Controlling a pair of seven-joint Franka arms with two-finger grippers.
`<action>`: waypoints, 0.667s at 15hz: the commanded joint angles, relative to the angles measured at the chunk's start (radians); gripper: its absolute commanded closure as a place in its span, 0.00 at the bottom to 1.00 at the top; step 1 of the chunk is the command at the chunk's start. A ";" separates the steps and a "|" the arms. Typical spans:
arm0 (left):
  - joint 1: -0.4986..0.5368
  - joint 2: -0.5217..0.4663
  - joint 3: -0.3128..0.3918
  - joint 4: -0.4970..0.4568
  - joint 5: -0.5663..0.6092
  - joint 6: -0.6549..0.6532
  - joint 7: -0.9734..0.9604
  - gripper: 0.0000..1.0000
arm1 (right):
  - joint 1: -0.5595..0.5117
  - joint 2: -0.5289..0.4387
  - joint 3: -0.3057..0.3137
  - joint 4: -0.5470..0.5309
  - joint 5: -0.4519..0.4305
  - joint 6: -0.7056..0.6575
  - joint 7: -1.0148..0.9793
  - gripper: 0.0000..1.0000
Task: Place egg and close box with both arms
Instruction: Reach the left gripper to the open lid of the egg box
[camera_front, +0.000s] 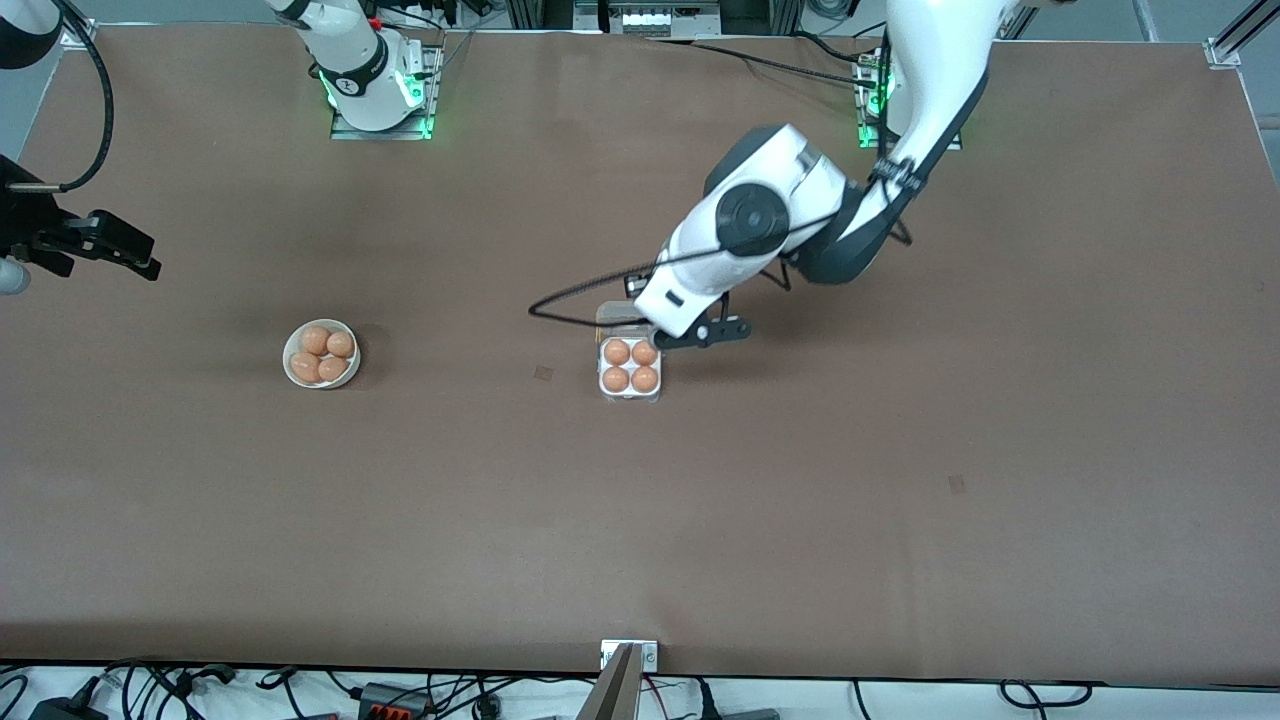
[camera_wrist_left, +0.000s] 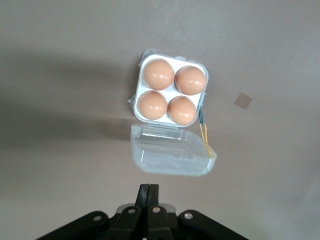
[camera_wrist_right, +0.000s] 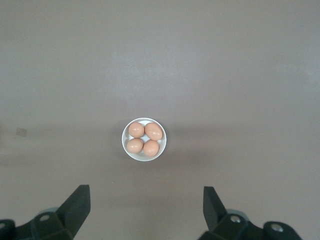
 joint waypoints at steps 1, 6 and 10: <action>-0.032 0.071 0.003 0.065 0.028 -0.024 -0.015 1.00 | -0.007 -0.017 0.005 -0.016 -0.001 -0.001 -0.020 0.00; -0.049 0.122 0.004 0.070 0.051 -0.021 -0.010 1.00 | -0.005 -0.015 0.005 -0.016 0.002 -0.003 -0.026 0.00; -0.075 0.170 0.006 0.109 0.094 -0.031 -0.018 1.00 | -0.002 -0.014 0.007 -0.018 0.001 -0.001 -0.028 0.00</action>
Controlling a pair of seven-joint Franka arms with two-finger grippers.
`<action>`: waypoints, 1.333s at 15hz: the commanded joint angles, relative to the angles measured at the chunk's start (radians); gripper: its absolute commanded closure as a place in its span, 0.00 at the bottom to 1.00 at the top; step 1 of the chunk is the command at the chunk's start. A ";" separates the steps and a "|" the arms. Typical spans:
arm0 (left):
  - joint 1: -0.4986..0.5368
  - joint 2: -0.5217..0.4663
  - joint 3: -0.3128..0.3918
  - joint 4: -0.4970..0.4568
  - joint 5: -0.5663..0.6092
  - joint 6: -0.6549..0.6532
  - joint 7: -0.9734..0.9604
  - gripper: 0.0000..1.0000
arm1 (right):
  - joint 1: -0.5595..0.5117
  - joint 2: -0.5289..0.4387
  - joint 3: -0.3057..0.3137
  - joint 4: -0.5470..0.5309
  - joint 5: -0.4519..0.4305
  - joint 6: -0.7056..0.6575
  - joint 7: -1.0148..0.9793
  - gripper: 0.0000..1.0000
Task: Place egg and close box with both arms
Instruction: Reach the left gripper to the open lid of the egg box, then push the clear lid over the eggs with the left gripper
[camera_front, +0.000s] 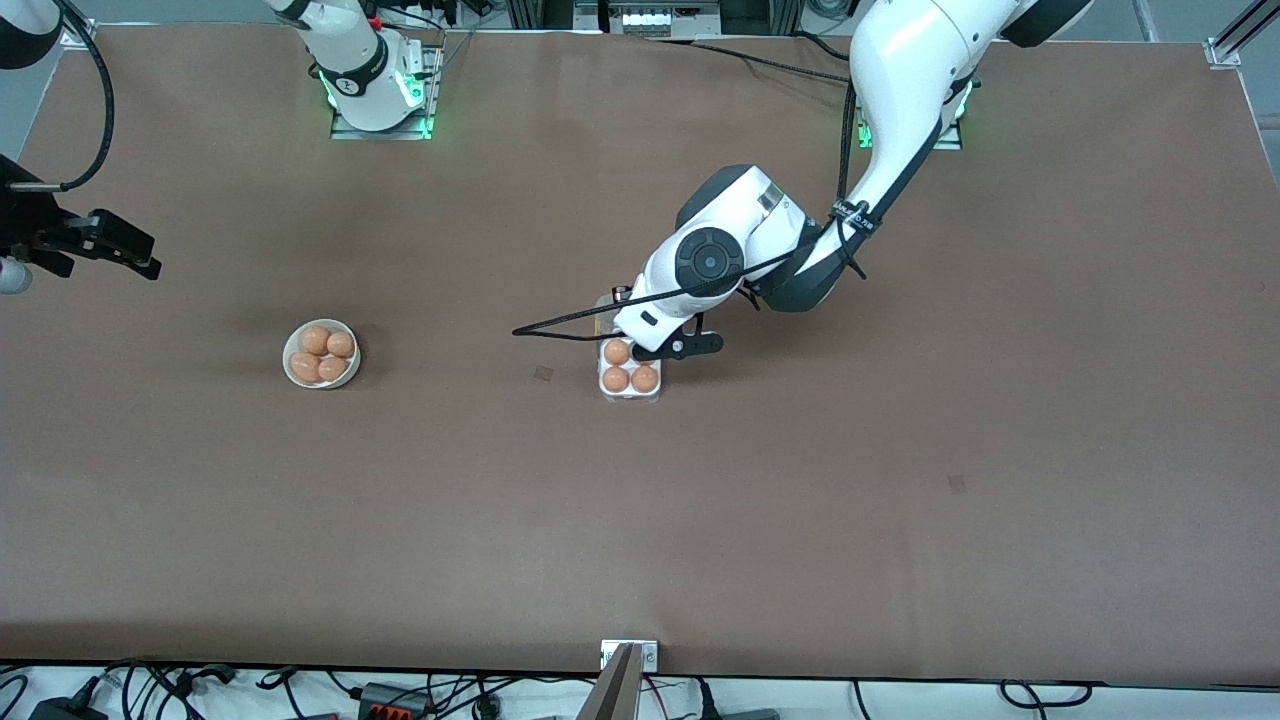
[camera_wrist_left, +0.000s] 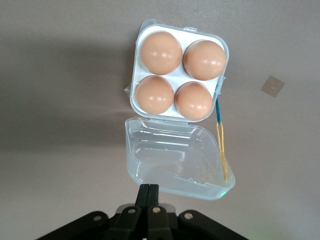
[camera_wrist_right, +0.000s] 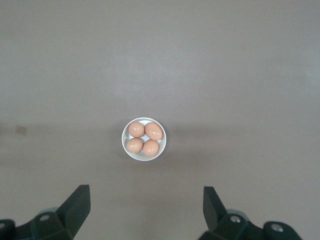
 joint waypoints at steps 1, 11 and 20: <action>-0.027 0.065 0.004 0.066 0.051 -0.014 -0.018 1.00 | 0.001 -0.011 0.002 -0.018 0.002 -0.002 -0.015 0.00; 0.005 0.046 -0.007 0.169 -0.012 -0.175 -0.018 1.00 | 0.016 -0.020 -0.004 -0.019 0.005 -0.002 0.000 0.00; -0.044 0.069 0.003 0.162 -0.007 -0.167 -0.021 1.00 | 0.018 -0.020 -0.004 -0.021 0.004 -0.037 0.000 0.00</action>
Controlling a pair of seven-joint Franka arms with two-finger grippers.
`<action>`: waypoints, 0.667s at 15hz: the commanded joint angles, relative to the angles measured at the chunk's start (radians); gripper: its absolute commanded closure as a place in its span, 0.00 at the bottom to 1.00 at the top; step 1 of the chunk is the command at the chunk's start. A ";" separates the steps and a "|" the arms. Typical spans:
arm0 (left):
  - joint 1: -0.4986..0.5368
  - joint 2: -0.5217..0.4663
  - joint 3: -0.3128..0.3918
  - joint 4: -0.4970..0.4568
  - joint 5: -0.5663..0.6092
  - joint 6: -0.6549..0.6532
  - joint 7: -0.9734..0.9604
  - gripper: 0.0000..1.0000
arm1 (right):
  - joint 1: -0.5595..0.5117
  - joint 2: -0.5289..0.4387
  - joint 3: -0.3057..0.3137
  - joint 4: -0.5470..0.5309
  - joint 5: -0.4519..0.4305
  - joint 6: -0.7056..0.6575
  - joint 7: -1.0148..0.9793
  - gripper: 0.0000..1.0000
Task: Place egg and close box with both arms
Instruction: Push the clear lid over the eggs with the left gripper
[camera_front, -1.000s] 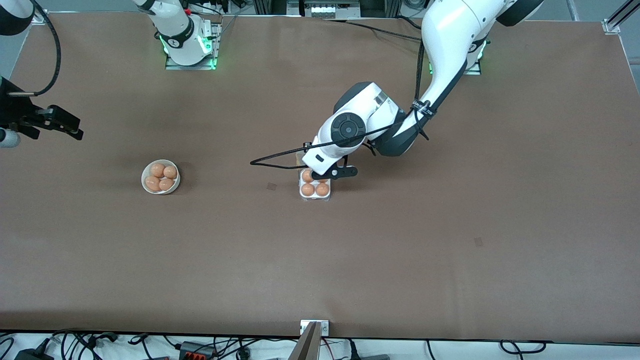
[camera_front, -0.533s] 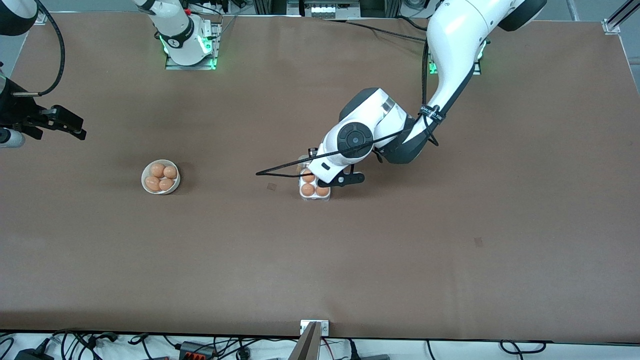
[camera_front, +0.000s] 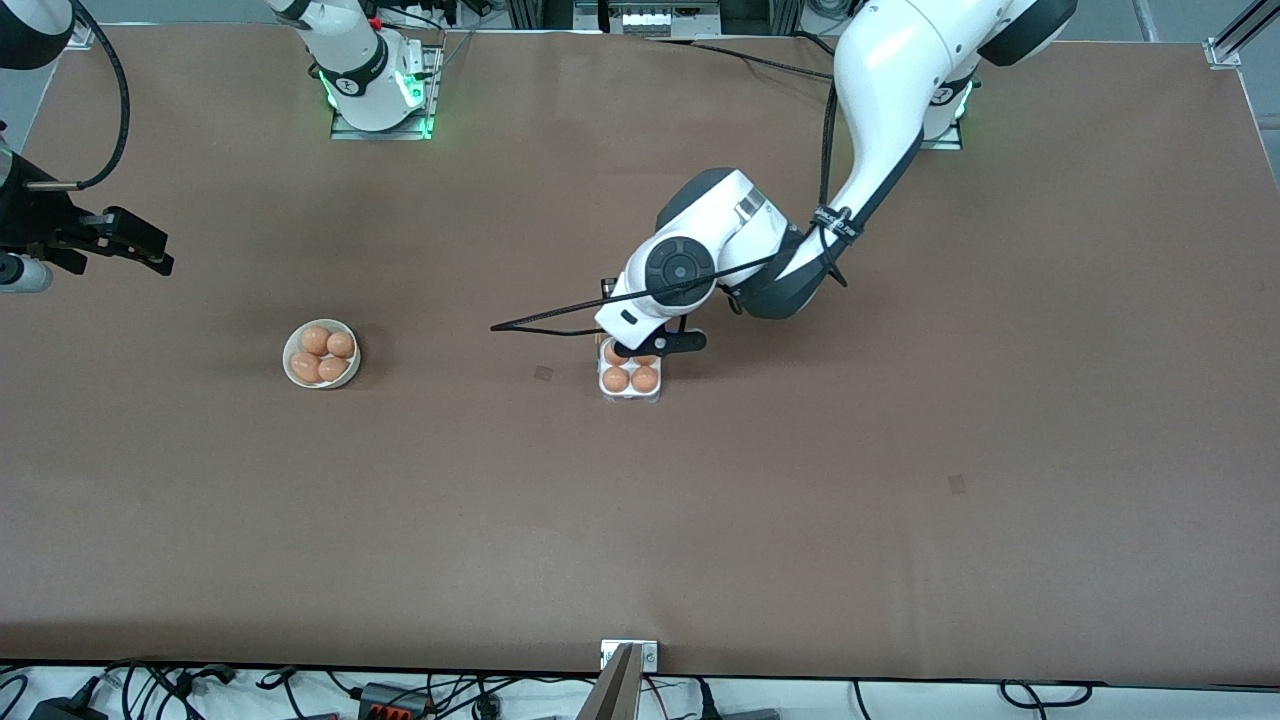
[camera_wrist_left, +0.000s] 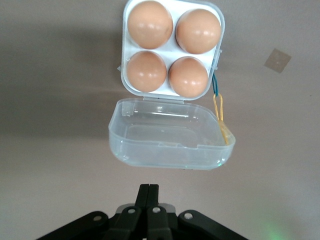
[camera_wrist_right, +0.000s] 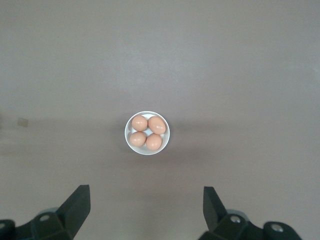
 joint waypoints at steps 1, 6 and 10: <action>-0.007 0.011 0.002 0.024 0.002 -0.016 -0.011 1.00 | 0.000 -0.020 0.001 -0.014 0.005 -0.010 0.001 0.00; -0.053 0.048 0.019 0.017 0.078 0.004 -0.007 0.99 | 0.000 -0.015 0.001 -0.011 -0.001 -0.004 -0.001 0.00; -0.087 0.077 0.040 0.020 0.098 0.007 -0.007 0.99 | -0.002 -0.014 0.001 -0.005 0.004 -0.011 -0.012 0.00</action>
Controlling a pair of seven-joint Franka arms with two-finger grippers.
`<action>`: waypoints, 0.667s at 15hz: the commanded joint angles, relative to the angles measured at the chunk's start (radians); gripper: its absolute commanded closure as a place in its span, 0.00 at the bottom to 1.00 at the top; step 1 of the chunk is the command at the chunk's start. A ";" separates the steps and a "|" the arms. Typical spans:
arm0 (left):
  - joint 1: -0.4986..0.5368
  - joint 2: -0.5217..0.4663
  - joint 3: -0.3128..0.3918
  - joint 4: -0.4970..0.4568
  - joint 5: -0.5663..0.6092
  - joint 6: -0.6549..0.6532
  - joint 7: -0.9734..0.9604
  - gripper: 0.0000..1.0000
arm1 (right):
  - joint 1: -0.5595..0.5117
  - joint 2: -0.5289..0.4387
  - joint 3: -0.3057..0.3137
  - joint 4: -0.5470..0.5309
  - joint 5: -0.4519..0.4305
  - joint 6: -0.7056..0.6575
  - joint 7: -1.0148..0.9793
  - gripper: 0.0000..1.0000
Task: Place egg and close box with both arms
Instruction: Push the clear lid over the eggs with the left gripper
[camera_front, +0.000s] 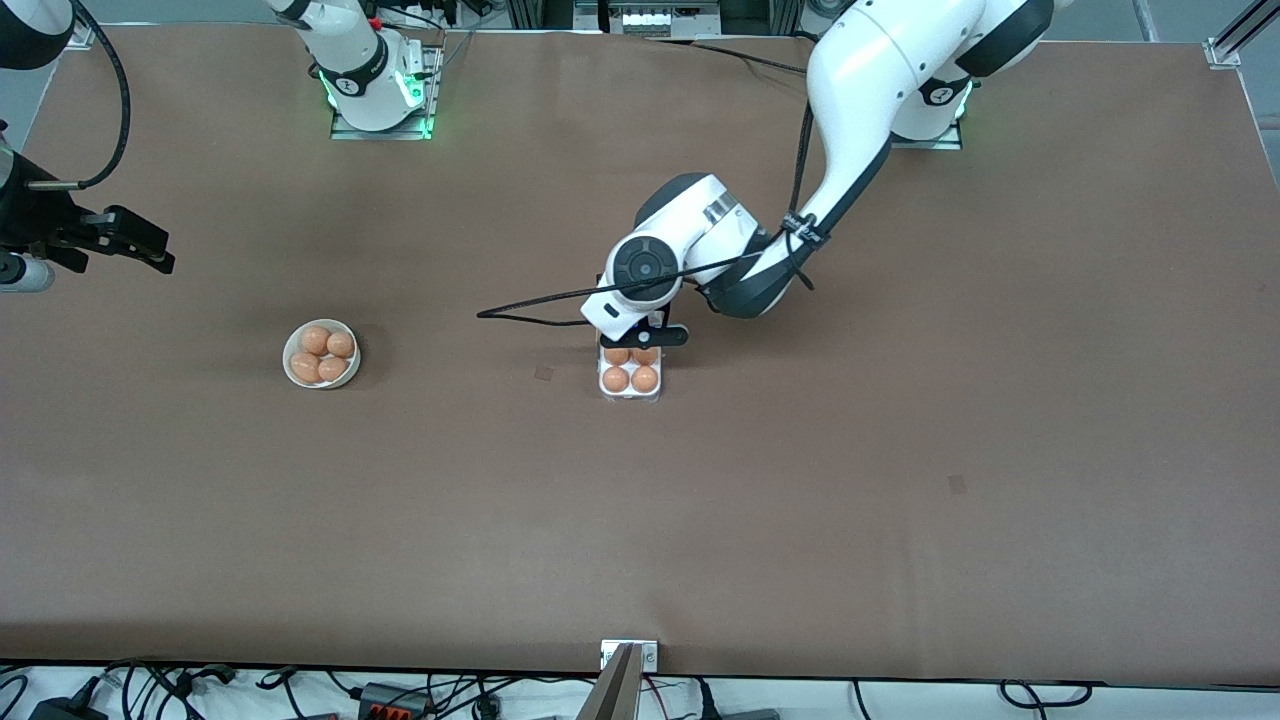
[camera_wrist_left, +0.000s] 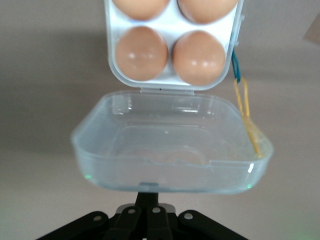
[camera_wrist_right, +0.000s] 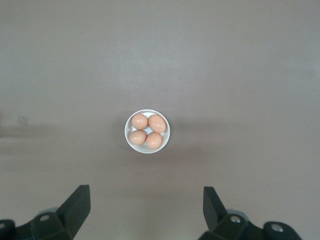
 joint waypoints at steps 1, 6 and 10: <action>-0.018 0.012 0.040 0.027 0.027 0.001 0.001 1.00 | -0.002 -0.014 0.001 -0.005 0.002 -0.009 -0.012 0.00; 0.052 0.007 0.063 0.106 0.009 0.028 -0.005 1.00 | 0.004 -0.014 0.009 0.001 -0.004 -0.009 -0.015 0.00; 0.071 0.006 0.058 0.150 -0.004 0.034 -0.011 1.00 | 0.004 -0.014 0.009 0.002 -0.006 -0.006 -0.015 0.00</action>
